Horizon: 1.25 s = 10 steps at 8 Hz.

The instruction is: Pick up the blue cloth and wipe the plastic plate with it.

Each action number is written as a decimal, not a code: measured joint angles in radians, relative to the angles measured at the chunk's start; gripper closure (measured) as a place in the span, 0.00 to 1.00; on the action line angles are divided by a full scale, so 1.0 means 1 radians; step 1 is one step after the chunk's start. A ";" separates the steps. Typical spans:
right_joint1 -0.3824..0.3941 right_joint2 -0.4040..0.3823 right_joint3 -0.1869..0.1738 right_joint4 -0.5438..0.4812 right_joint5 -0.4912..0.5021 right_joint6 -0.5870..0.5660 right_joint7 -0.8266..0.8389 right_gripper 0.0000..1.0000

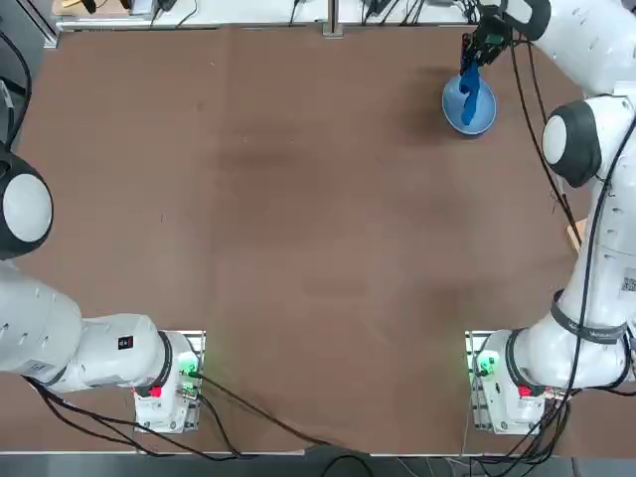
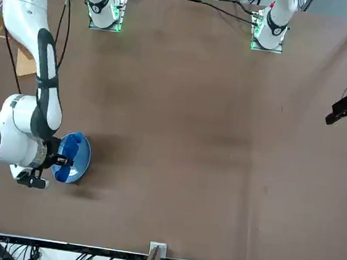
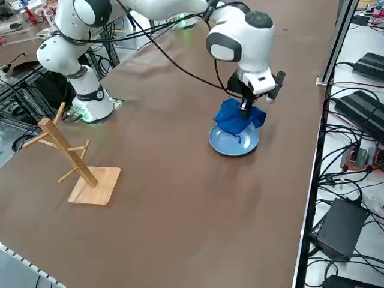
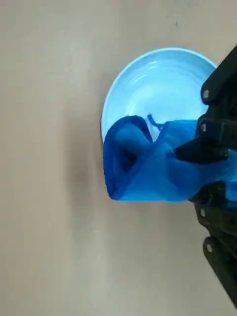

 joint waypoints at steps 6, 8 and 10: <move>0.047 -0.088 -0.001 0.001 -0.029 -0.115 0.075 0.85; 0.076 -0.113 -0.003 0.001 -0.030 -0.146 0.133 0.85; 0.113 -0.129 -0.003 0.001 -0.030 -0.150 0.220 0.85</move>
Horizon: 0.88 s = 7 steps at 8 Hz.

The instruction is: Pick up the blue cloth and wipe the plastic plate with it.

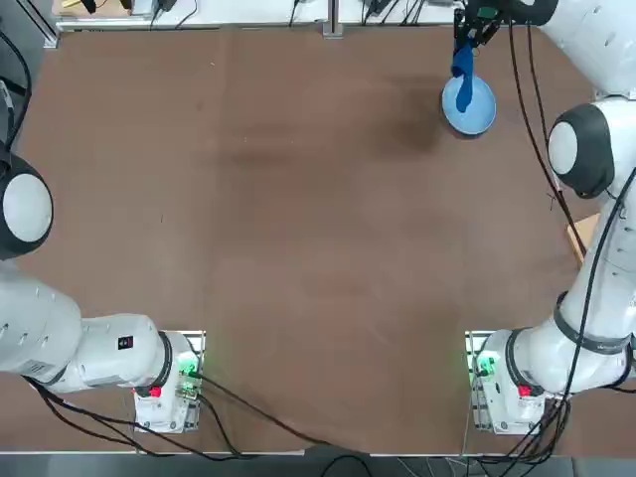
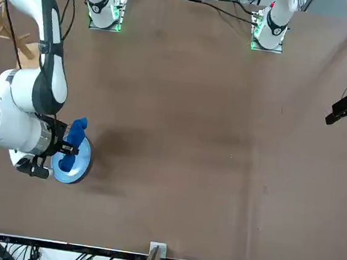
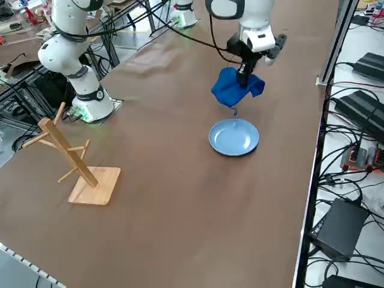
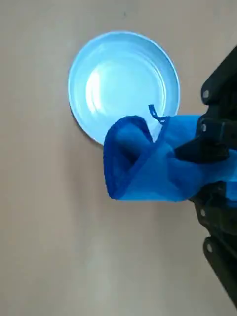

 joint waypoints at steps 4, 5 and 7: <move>0.131 -0.033 -0.001 -0.045 -0.001 -0.015 0.202 0.85; 0.158 -0.047 -0.001 -0.079 -0.001 -0.016 0.233 0.85; 0.206 -0.080 -0.001 -0.169 -0.001 -0.013 0.273 0.85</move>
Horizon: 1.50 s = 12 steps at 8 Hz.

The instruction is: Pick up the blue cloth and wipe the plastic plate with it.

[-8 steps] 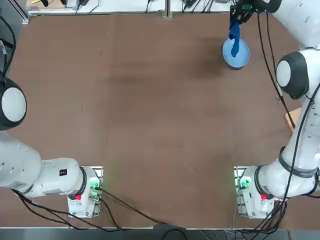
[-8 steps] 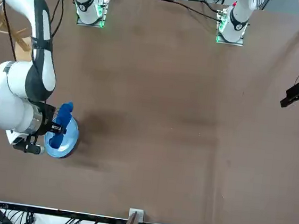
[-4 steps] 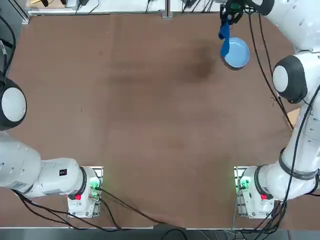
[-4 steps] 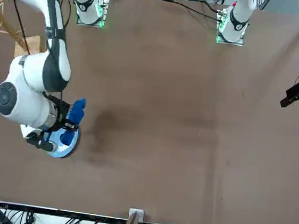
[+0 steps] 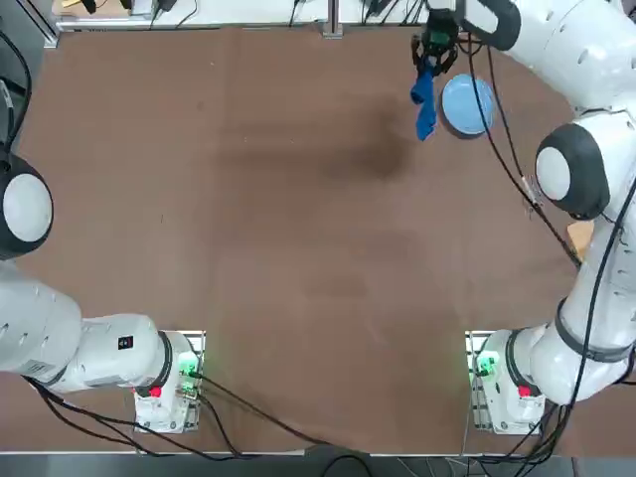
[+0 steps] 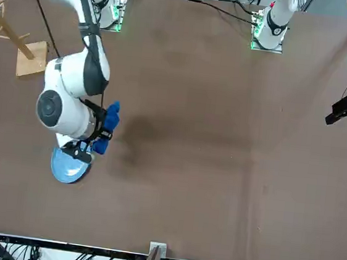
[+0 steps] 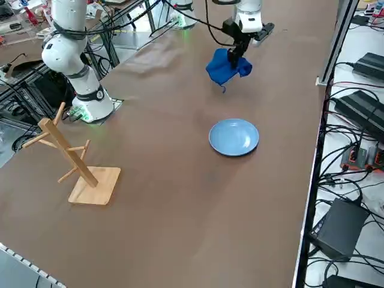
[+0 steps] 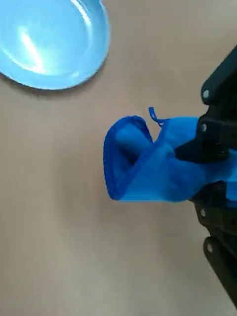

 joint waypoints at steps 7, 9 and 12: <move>0.124 -0.108 0.001 -0.407 0.000 0.284 0.013 0.85; 0.143 -0.110 0.001 -0.479 0.000 0.344 0.040 0.85; 0.183 -0.136 0.003 -0.545 -0.004 0.348 0.147 0.85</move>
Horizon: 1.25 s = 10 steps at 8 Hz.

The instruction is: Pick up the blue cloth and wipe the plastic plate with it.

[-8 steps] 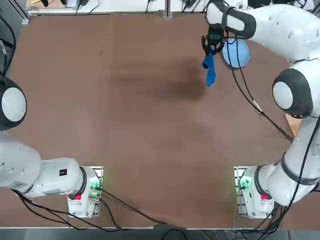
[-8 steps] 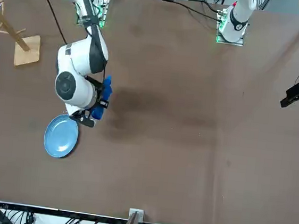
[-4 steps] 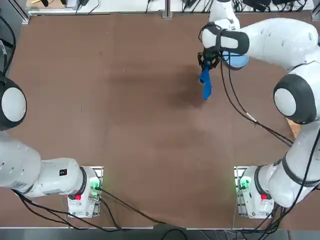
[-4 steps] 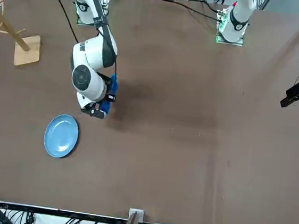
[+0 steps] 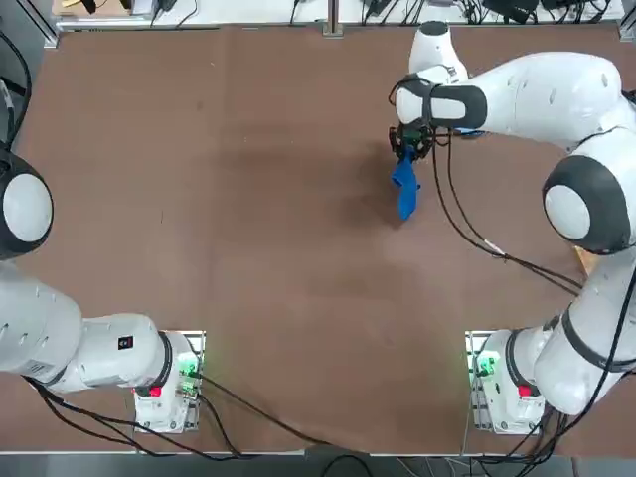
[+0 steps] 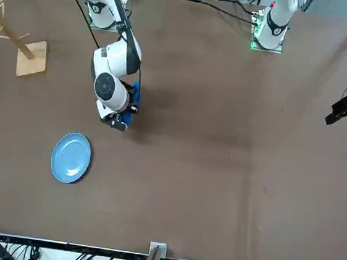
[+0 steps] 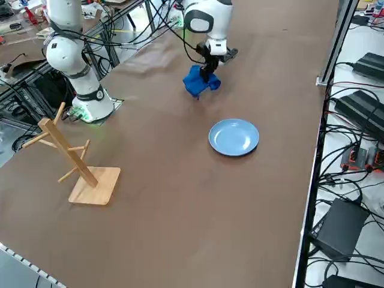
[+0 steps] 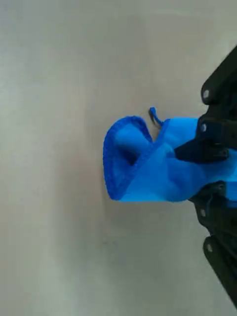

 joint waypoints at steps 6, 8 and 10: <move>0.014 0.001 0.001 -0.138 -0.067 0.131 0.021 0.74; 0.012 0.002 0.000 -0.125 -0.070 0.141 0.046 0.42; -0.006 0.002 -0.004 -0.069 -0.083 0.143 0.056 0.08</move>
